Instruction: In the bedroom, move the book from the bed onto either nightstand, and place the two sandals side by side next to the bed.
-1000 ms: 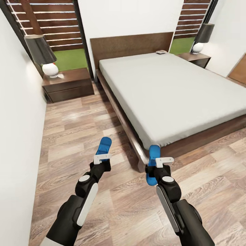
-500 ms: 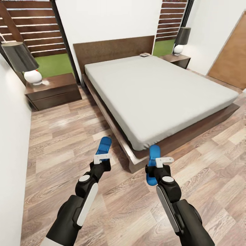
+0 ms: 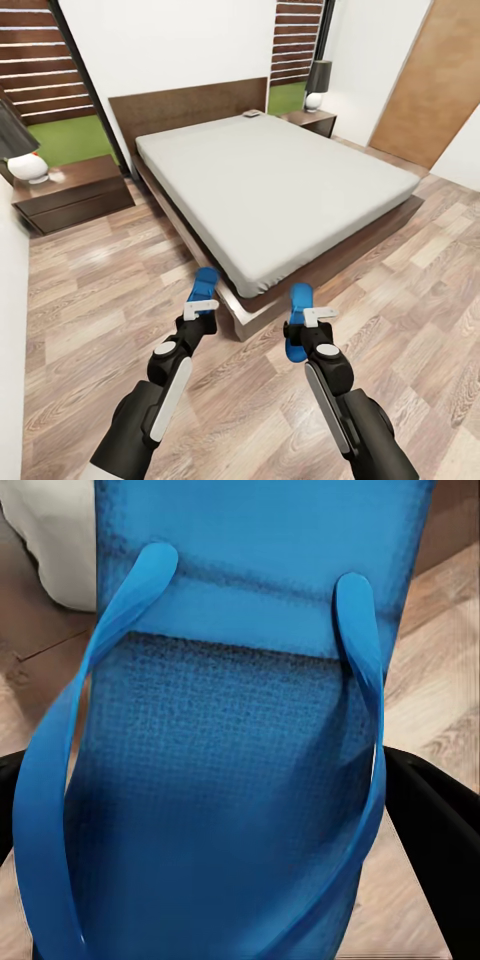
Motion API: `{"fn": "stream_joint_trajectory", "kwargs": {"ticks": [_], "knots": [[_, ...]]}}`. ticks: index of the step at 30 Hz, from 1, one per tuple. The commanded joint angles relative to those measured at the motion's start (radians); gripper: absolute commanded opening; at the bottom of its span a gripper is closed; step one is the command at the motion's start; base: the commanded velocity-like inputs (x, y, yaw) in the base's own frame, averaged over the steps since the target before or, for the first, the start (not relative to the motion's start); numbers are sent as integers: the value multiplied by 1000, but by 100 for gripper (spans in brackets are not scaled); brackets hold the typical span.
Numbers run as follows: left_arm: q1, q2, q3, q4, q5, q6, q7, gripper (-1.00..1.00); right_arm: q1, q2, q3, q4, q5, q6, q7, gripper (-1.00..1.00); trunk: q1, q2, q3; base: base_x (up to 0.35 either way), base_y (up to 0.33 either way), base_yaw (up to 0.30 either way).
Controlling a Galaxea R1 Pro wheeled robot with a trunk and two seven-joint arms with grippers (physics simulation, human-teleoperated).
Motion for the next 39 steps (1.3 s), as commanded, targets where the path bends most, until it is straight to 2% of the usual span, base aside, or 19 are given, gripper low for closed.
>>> {"fn": "stream_joint_trajectory", "kwargs": {"ticks": [1,39], "knots": [[-1,0,-2,-1,10,4,10,-100,-1,0,2,0,-8,3,-9,-100,-4,7,3,0,0,-269],[-1,0,-3,-2,10,4,10,-100,-1,0,2,0,-9,5,-9,-100,-150,273,146,0,0,-272]]}}
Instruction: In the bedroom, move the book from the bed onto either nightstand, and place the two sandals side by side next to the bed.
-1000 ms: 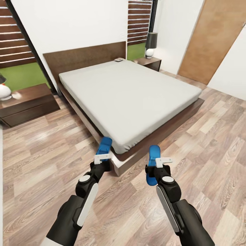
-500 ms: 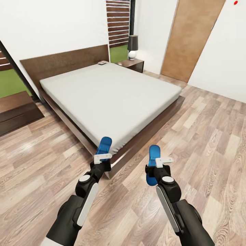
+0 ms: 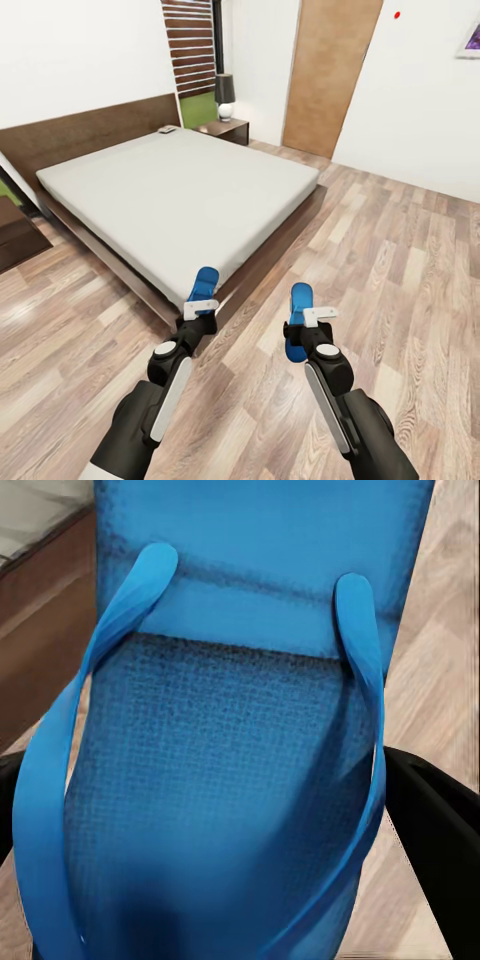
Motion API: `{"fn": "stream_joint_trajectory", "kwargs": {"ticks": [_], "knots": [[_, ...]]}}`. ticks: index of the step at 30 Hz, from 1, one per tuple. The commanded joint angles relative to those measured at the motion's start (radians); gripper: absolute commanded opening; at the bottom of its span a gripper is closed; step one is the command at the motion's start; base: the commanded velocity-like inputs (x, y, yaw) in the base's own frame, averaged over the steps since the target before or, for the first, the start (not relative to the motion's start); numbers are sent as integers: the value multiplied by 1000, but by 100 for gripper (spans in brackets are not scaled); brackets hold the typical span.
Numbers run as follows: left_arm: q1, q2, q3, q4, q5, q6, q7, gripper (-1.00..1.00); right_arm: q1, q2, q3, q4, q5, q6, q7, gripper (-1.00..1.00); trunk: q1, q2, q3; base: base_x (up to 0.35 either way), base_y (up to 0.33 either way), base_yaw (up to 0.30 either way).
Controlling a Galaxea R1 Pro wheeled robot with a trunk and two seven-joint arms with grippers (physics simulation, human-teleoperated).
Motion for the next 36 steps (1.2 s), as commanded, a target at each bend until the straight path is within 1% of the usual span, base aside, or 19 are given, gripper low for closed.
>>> {"fn": "stream_joint_trajectory", "kwargs": {"ticks": [1,5,8,10,12,14,17,26,29,36], "knots": [[-1,0,-2,-2,10,4,10,-100,-1,0,2,-1,-8,4,-9,-100,-4,7,3,0,0,-283],[-1,1,-22,-1,10,11,10,-100,-1,0,1,8,-14,10,-4,-100,-19,35,16,0,0,-283],[-1,1,-28,-20,11,20,9,-100,-1,-1,3,3,-15,15,-3,-100,-31,56,26,0,0,-284],[-1,1,-51,-65,10,104,9,-100,-1,-1,17,3,-11,19,-5,-100,-38,70,34,0,0,-284],[-1,0,-75,-84,9,180,12,-100,0,0,26,3,-10,21,-7,-100,-46,84,41,0,0,-283],[-1,0,-82,-89,6,209,12,-100,-1,1,30,2,-10,23,-8,-100,-54,98,49,0,0,-281],[-1,0,-79,-93,5,235,12,-100,0,2,32,3,-10,23,-8,-100,-65,119,61,0,0,-276],[-2,2,-77,-92,9,261,11,-100,0,0,30,1,-16,23,-5,-100,-100,182,98,0,0,-270],[-2,11,-48,-91,8,263,10,-100,-1,0,30,0,-11,25,-8,-100,-111,203,110,0,0,-257],[-2,14,-35,-91,6,292,10,-100,-1,0,27,0,-11,27,-10,-100,-138,252,140,0,0,-246]]}}
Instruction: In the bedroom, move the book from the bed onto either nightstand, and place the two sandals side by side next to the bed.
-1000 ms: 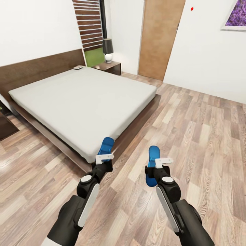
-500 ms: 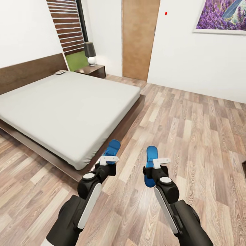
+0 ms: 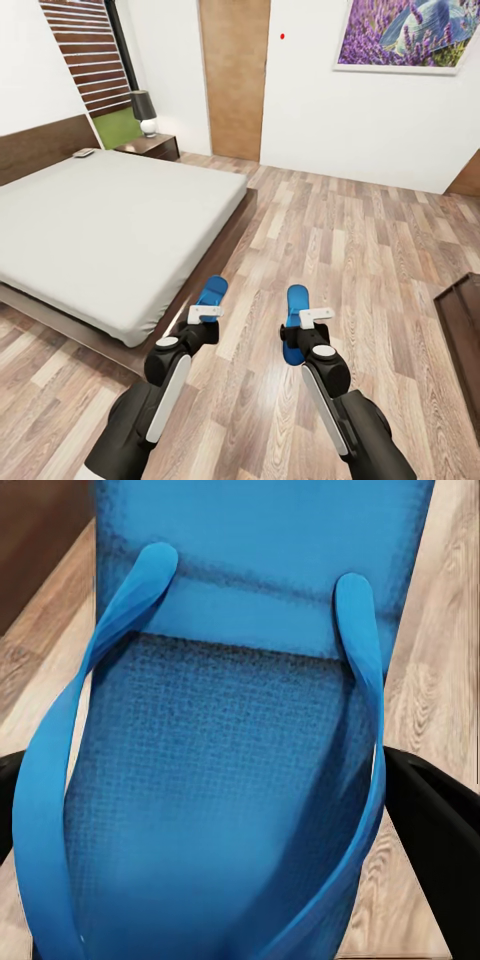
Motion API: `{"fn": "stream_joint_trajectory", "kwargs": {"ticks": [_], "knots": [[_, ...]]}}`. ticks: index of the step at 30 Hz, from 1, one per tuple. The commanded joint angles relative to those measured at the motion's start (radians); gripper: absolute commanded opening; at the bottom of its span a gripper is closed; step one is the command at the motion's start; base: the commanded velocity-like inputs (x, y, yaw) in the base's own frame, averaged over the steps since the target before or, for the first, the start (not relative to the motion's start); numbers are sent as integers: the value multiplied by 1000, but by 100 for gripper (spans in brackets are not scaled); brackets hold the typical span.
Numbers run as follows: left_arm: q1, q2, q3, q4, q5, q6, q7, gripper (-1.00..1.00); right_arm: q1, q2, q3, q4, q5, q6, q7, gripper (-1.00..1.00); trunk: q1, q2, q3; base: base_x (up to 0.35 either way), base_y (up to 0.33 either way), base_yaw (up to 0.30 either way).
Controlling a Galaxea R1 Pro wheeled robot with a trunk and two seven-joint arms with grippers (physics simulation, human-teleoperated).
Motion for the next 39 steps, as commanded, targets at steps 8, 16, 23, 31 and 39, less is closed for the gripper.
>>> {"fn": "stream_joint_trajectory", "kwargs": {"ticks": [8,16,23,31,39], "knots": [[0,0,4,-1,9,7,10,-100,-1,-1,1,-1,-15,4,-8,-100,-31,56,32,0,0,-249],[0,0,3,-1,9,7,10,-100,-1,-1,0,-1,-15,4,-8,-100,-61,112,65,0,0,-251],[0,0,1,-1,11,7,10,-100,-1,-1,0,-1,-14,4,-8,-100,-88,161,95,0,0,-234],[0,0,4,-1,11,7,11,-100,-1,0,0,-1,-14,5,-8,-100,-119,217,131,0,0,-157],[0,-1,1,-1,12,7,12,-100,-1,0,-1,0,-14,5,-8,-100,-150,273,169,0,0,-130]]}}
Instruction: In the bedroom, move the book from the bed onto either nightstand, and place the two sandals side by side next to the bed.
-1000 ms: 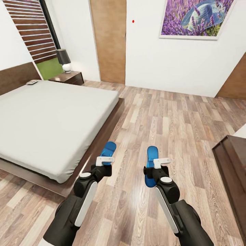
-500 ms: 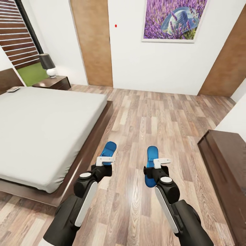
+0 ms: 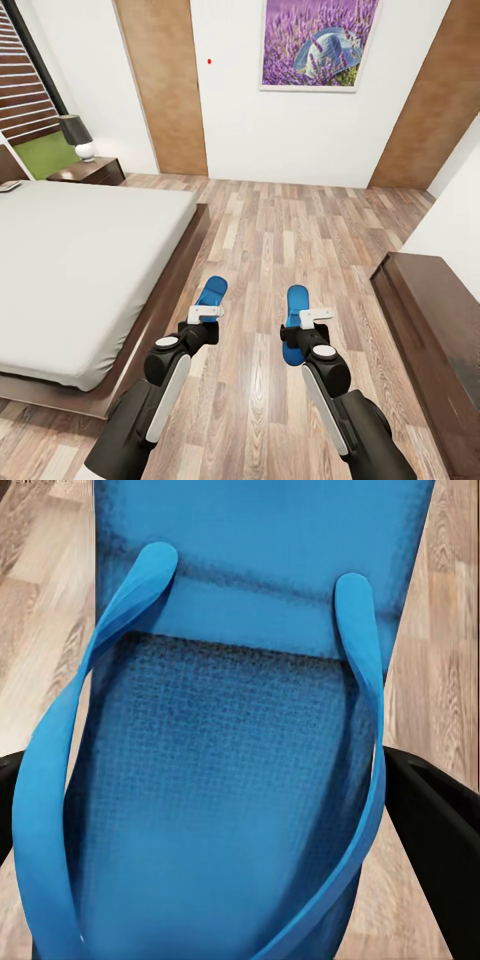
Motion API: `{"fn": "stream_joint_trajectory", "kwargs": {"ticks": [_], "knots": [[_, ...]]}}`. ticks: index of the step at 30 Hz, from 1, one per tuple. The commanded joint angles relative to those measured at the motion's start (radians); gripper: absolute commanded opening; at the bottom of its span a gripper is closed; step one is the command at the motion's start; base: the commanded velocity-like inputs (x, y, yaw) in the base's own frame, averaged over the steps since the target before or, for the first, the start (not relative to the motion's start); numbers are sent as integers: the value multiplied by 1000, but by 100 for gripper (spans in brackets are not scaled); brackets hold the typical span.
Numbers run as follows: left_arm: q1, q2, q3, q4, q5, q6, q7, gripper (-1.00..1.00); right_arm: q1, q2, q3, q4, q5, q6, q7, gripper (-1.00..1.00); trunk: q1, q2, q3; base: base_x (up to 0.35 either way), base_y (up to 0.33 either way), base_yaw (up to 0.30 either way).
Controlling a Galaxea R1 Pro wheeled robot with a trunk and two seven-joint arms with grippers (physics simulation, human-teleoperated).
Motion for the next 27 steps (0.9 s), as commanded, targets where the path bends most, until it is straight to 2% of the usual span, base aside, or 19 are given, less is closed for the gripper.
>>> {"fn": "stream_joint_trajectory", "kwargs": {"ticks": [1,21,27], "knots": [[-1,0,-1,-1,10,4,10,-100,-1,-1,1,-1,-9,3,-9,-100,-4,6,4,0,0,-136],[-1,-1,-4,-1,15,4,11,-100,-1,0,1,-2,-11,17,-8,-100,-80,146,89,0,0,-233],[-1,-1,-4,-1,15,4,11,-100,-1,0,1,-2,-9,17,-8,-100,-103,188,117,0,0,-83]]}}
